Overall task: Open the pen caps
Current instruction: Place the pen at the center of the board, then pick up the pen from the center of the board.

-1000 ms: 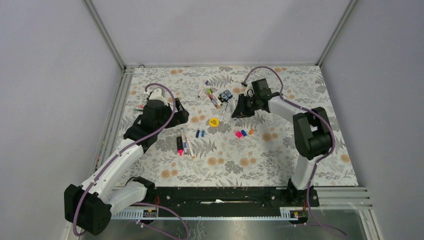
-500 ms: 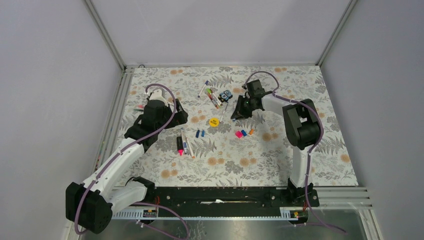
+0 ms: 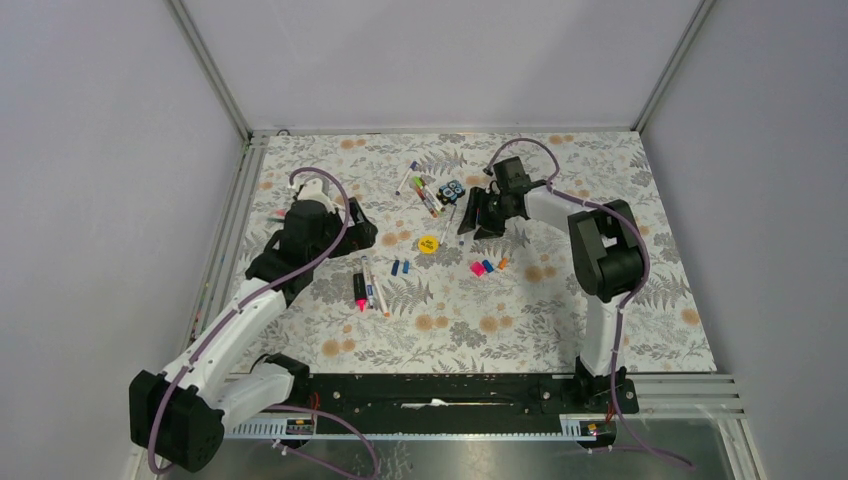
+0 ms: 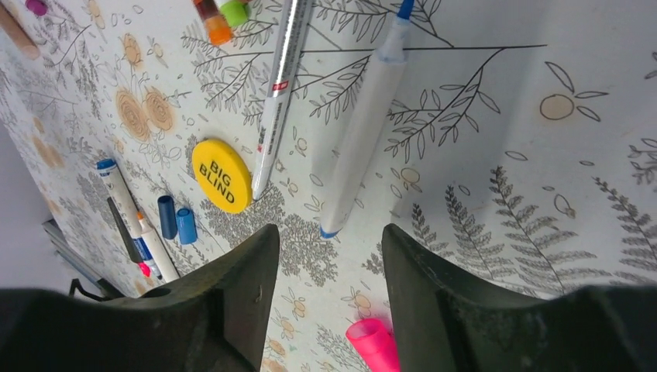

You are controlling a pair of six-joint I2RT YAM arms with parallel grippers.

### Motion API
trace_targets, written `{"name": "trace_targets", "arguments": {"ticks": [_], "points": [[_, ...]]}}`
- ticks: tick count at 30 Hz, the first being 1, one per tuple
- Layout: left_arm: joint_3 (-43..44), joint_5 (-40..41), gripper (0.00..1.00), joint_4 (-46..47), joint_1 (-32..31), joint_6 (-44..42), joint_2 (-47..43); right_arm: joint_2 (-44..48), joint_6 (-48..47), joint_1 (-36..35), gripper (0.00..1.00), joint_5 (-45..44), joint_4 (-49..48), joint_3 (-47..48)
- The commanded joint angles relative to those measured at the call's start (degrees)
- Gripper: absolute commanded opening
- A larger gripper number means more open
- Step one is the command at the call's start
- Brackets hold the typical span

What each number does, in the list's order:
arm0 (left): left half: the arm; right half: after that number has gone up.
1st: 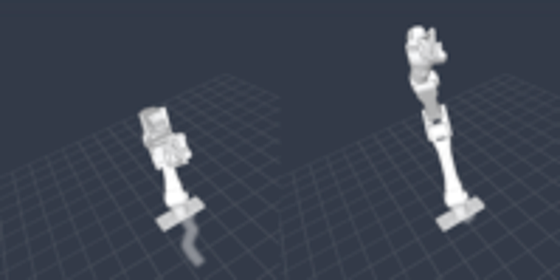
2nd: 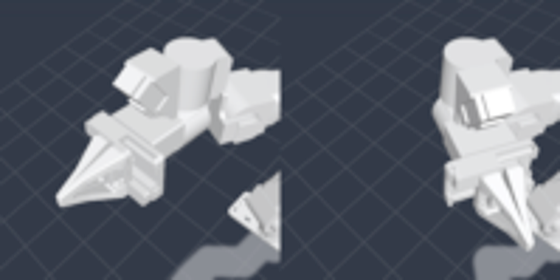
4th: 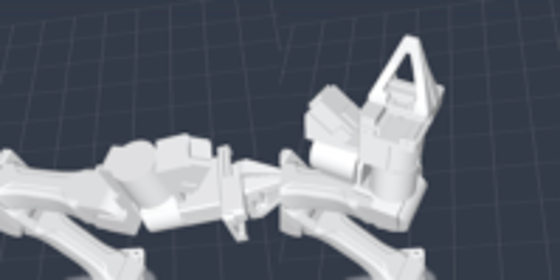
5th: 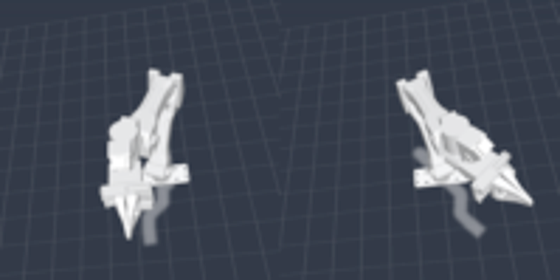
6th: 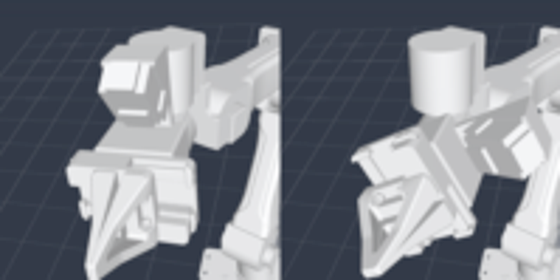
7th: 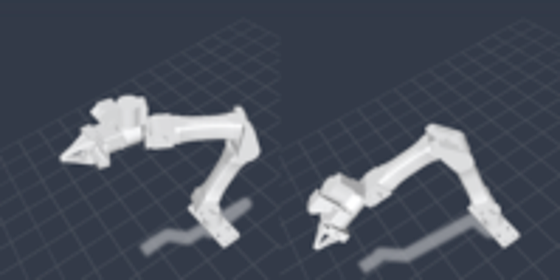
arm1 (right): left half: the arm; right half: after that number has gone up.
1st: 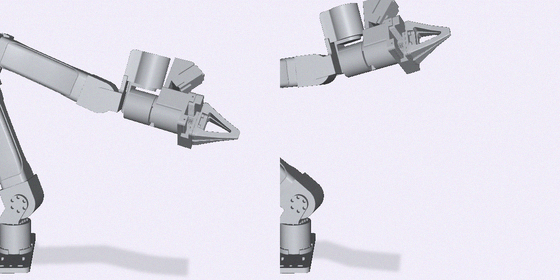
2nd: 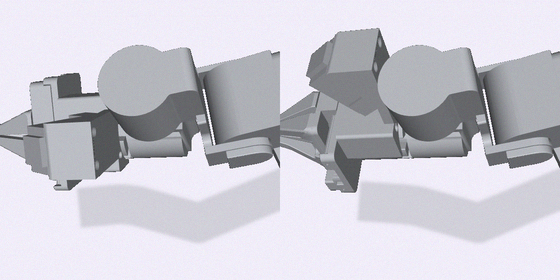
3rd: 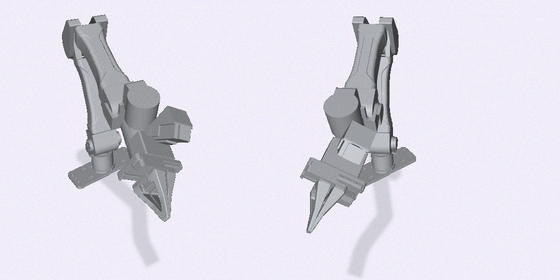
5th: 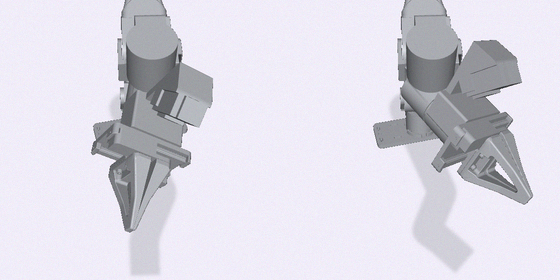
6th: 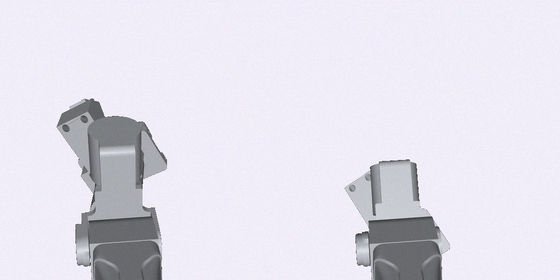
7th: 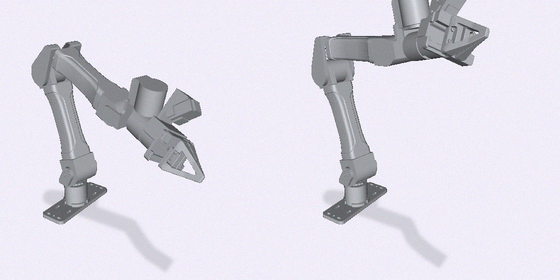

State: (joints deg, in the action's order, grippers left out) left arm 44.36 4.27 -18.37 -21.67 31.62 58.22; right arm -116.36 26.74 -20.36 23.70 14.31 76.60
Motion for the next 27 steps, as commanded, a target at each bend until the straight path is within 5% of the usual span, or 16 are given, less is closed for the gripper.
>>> {"name": "trace_targets", "arguments": {"ticks": [1, 8, 13, 16, 27], "points": [[0.19, -2.73, 0.99, 2.31, 0.31, 0.38, -4.58, 7.58, -4.52, -0.40, 0.59, -0.82, 0.85, -1.36], [-1.04, -6.18, 0.99, 3.66, 0.49, 3.33, -9.83, 21.94, -21.50, -0.14, 0.77, 6.99, 2.07, -9.02], [-4.53, -7.20, 0.99, 6.32, 0.58, 9.24, -14.17, 34.52, -34.86, 7.08, 0.99, 23.31, 2.82, -17.82], [-5.87, -8.44, 0.99, 6.58, 0.65, 11.33, -15.98, 42.20, -34.27, 14.44, 1.00, 31.92, -2.54, -24.81], [-4.38, -18.73, 0.99, 4.39, 0.67, 12.67, -13.13, 63.96, -36.64, 31.98, 1.00, 38.83, -6.68, -41.52]]}}
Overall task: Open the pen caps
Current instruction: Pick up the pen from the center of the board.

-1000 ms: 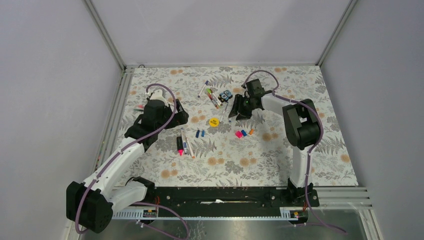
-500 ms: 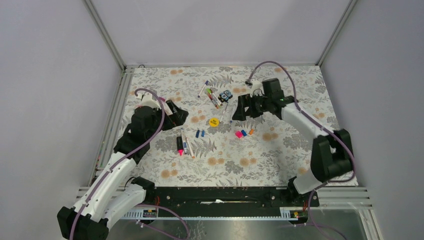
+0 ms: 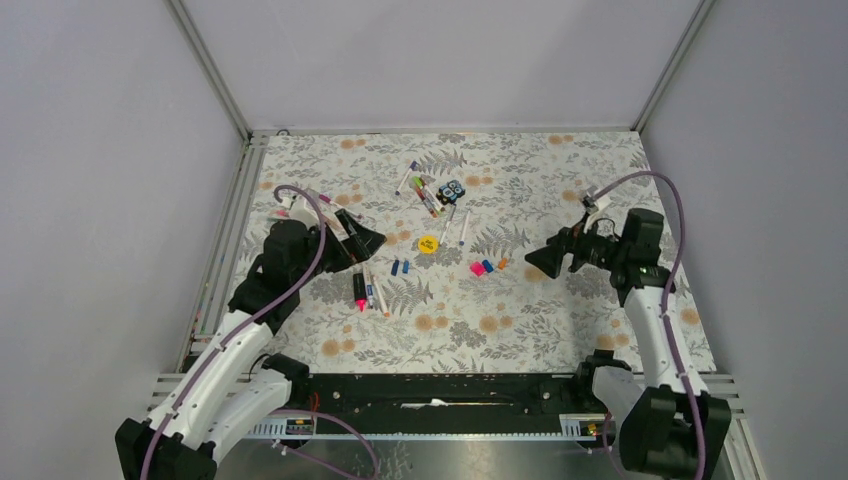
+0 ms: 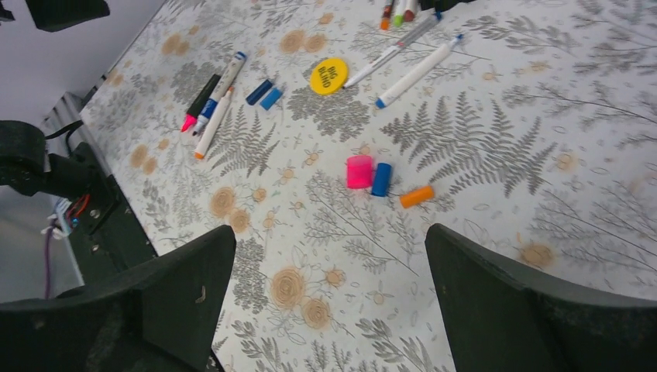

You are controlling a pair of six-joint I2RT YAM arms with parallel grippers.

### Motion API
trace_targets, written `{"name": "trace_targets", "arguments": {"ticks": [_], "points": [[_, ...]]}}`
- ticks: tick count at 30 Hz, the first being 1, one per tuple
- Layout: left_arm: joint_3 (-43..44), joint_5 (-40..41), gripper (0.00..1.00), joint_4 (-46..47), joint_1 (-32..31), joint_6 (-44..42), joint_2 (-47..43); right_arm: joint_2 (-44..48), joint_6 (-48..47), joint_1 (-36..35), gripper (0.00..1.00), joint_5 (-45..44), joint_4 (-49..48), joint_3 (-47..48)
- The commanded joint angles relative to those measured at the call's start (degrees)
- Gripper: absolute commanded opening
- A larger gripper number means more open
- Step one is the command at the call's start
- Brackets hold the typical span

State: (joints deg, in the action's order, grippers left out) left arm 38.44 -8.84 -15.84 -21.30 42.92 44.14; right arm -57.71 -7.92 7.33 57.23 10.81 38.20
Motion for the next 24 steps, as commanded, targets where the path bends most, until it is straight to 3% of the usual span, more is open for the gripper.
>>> {"name": "trace_targets", "arguments": {"ticks": [1, 8, 13, 18, 24], "points": [[1.36, -6.14, 0.99, 1.97, 0.34, 1.64, 1.15, 6.57, -1.33, 5.55, 1.00, 5.87, -4.19, -4.44], [1.04, -7.66, 0.99, 2.30, 0.30, 3.75, 3.11, 10.80, 0.36, 9.97, 1.00, 8.05, -7.53, -7.68], [2.20, -1.31, 0.99, 0.33, 0.29, 3.68, 4.65, 11.39, -0.27, 10.38, 1.00, 7.78, -7.50, -7.89], [9.64, 6.82, 0.99, -3.24, 0.35, -7.66, 13.71, 10.24, -3.21, 10.42, 1.00, 5.93, -5.14, -6.97], [23.79, 4.33, 0.99, -5.99, 0.43, -22.39, 31.58, 9.19, -6.02, 10.46, 1.00, 4.33, -2.76, -6.12]]}}
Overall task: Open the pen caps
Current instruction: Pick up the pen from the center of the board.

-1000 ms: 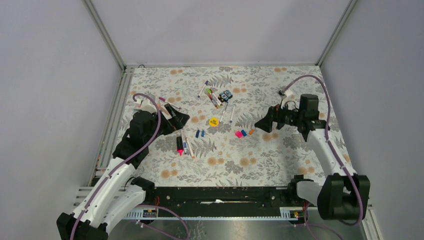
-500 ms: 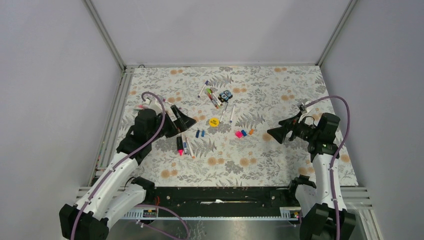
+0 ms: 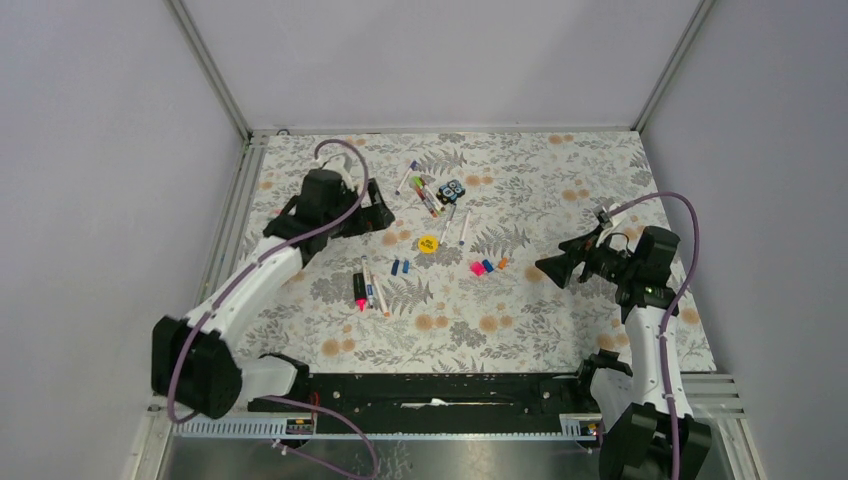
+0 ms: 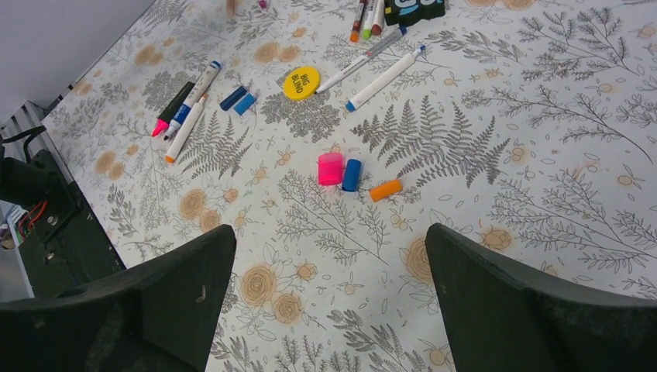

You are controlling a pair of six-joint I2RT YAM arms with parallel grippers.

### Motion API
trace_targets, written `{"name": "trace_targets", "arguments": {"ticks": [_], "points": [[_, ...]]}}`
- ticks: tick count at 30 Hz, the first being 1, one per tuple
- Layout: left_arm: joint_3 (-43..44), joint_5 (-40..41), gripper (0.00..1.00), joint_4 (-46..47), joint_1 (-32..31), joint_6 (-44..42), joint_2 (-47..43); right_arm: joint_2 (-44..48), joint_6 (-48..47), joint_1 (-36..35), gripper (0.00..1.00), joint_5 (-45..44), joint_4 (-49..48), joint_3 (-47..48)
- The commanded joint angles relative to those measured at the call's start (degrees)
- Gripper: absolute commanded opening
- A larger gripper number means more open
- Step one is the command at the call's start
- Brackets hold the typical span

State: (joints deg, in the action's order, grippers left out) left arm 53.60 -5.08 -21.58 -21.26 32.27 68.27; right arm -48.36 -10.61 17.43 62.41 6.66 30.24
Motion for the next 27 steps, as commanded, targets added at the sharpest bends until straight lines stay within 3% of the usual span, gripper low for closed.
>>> {"name": "trace_targets", "arguments": {"ticks": [1, 9, 14, 20, 27], "points": [[10.16, -0.16, 0.99, 0.09, 0.34, -13.49, 9.79, -0.26, -3.67, 0.41, 1.00, -1.02, 1.88, 1.88], [27.88, 0.78, 0.97, -0.45, 0.43, -25.76, 31.52, -2.42, -6.69, 0.59, 1.00, -1.82, 4.70, 2.98], [40.48, 4.18, 0.79, -4.16, 0.43, -29.90, 44.57, -3.55, -7.58, 1.03, 1.00, -1.81, 6.17, 3.62], [48.99, 6.75, 0.55, -3.70, 0.43, -31.70, 53.43, -4.14, -8.10, 2.81, 1.00, -1.09, 7.67, 4.24], [55.71, 6.48, 0.47, -4.43, 0.43, -33.43, 61.16, -5.85, -9.06, 3.40, 1.00, -0.89, 8.92, 4.85]]}}
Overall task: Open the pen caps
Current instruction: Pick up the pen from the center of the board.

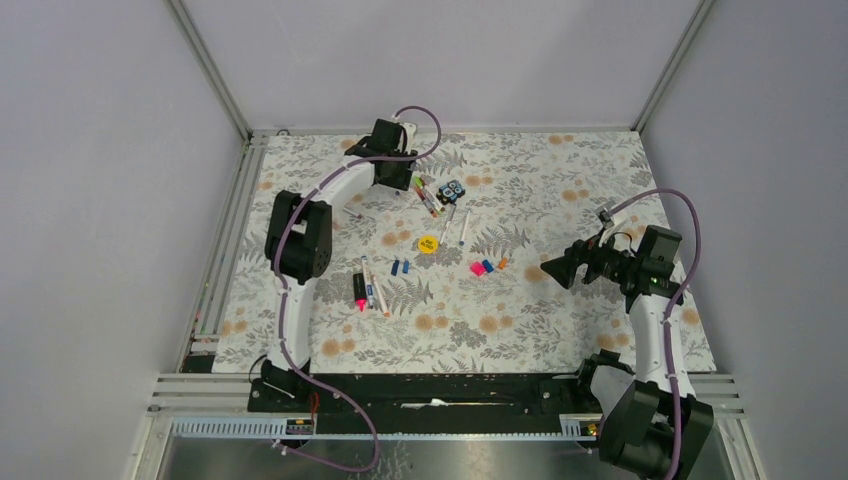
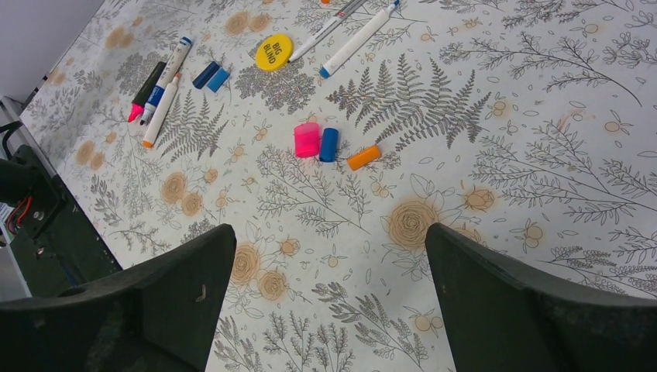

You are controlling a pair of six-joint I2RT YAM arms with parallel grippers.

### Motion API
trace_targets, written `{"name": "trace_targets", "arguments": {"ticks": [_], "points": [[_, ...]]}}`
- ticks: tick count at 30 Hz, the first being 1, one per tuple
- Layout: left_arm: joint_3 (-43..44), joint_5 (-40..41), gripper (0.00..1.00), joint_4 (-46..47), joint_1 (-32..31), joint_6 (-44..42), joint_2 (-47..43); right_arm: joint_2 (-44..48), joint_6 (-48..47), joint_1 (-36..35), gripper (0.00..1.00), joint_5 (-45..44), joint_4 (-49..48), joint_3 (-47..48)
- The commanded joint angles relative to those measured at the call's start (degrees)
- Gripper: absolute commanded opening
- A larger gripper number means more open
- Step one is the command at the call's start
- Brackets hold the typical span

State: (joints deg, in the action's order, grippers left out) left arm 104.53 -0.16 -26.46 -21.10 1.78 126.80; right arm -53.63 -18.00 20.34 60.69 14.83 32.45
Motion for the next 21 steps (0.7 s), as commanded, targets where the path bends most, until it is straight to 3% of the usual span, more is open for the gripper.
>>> {"name": "trace_targets", "arguments": {"ticks": [1, 11, 21], "points": [[5.37, 1.94, 0.45, 0.44, 0.29, -3.10, 3.23, -0.68, -1.76, 0.56, 0.99, 0.88, 0.89, 2.69], [11.31, 2.54, 0.39, -0.67, 0.49, -4.68, 9.40, -1.88, -2.48, 0.67, 1.00, 1.01, 1.69, 2.90], [11.49, 1.88, 0.30, -2.17, 0.94, -4.63, 12.12, -1.96, -2.39, 1.10, 1.00, 1.27, 1.68, 2.94]]}}
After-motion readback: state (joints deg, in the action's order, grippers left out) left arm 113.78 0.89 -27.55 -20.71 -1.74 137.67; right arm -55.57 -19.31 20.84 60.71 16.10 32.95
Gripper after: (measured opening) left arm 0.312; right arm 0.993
